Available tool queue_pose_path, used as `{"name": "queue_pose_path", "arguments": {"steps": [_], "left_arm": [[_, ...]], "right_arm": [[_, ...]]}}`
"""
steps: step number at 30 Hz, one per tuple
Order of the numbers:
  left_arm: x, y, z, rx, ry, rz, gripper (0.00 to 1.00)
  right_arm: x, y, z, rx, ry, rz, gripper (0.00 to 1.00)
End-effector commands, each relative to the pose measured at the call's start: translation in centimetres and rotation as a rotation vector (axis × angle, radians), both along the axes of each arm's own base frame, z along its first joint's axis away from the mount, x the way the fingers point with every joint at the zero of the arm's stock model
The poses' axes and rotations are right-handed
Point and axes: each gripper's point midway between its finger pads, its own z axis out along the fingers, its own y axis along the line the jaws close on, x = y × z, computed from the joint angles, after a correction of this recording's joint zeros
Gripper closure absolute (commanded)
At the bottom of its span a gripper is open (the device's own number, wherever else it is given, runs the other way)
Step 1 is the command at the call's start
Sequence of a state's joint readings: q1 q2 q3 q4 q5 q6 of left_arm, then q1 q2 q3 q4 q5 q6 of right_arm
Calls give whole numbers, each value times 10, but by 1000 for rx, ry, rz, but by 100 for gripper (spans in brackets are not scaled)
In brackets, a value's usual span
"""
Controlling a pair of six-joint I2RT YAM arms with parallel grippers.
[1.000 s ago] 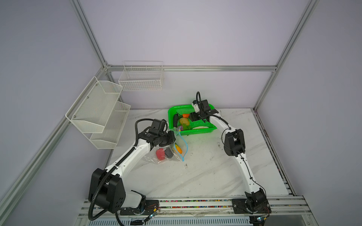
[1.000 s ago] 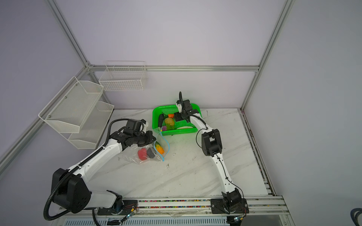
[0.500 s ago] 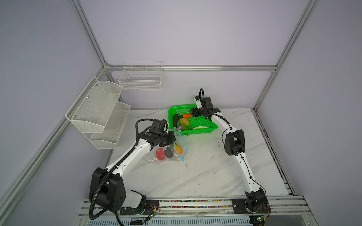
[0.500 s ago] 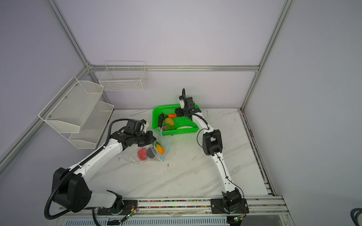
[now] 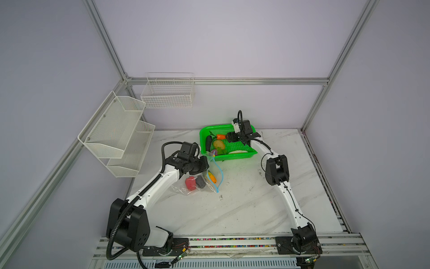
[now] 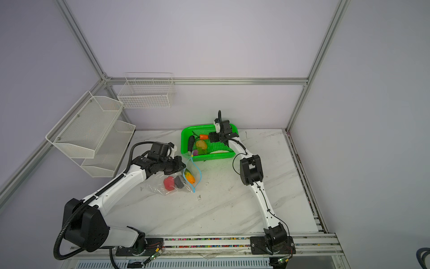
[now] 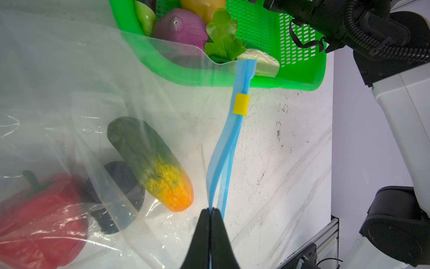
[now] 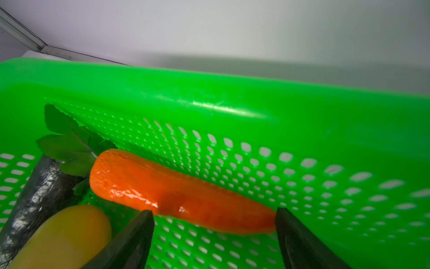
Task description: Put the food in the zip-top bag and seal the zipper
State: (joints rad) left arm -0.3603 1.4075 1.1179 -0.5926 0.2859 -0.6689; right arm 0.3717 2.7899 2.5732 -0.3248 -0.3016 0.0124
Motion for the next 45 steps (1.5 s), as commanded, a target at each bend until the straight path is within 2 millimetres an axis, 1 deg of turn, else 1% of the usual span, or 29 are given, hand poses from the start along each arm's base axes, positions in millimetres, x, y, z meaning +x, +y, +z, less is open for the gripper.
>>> {"name": "queue_pose_path", "arguments": {"steps": [1, 5, 7, 10, 15, 19, 24, 30, 33, 36, 39, 41, 43, 45], "left_arm": [[11, -7, 28, -30, -76, -29, 100], [10, -7, 27, -30, -76, -30, 100], [10, -7, 27, -30, -76, -29, 100], [10, -7, 27, -31, -78, -29, 100], [9, -7, 27, -31, -81, -31, 100], [9, -6, 28, -32, -83, -29, 100], [9, -6, 27, -31, -83, -31, 100], [7, -6, 28, -31, -86, -31, 100], [7, -5, 29, -27, -93, -28, 100], [7, -4, 30, -27, -93, -26, 100], [6, -4, 31, -28, -93, -26, 100], [6, -2, 30, -24, -92, -23, 100], [5, -2, 30, -21, -91, -23, 100], [4, 0, 32, -17, -93, -18, 100]], "right_arm": [[4, 1, -11, 4, 0, -11, 15], [-6, 7, -15, 16, 31, 48, 16], [-15, 14, -14, 27, 47, 102, 18], [-27, 20, -13, 37, 68, 162, 20], [-45, 27, 0, 43, 72, 245, 28], [-55, 32, 8, 42, 66, 289, 32], [-60, 36, 18, 52, 38, 306, 39], [-68, 51, 39, 104, -26, 374, 47], [-69, 52, 55, 134, -49, 369, 47], [-74, 56, 69, 140, -97, 376, 47], [-77, 59, 74, 101, -156, 402, 46], [-74, 58, 76, 85, -183, 404, 45], [-71, 59, 76, 88, -171, 398, 44], [-73, 63, 74, 99, -128, 419, 44]]}}
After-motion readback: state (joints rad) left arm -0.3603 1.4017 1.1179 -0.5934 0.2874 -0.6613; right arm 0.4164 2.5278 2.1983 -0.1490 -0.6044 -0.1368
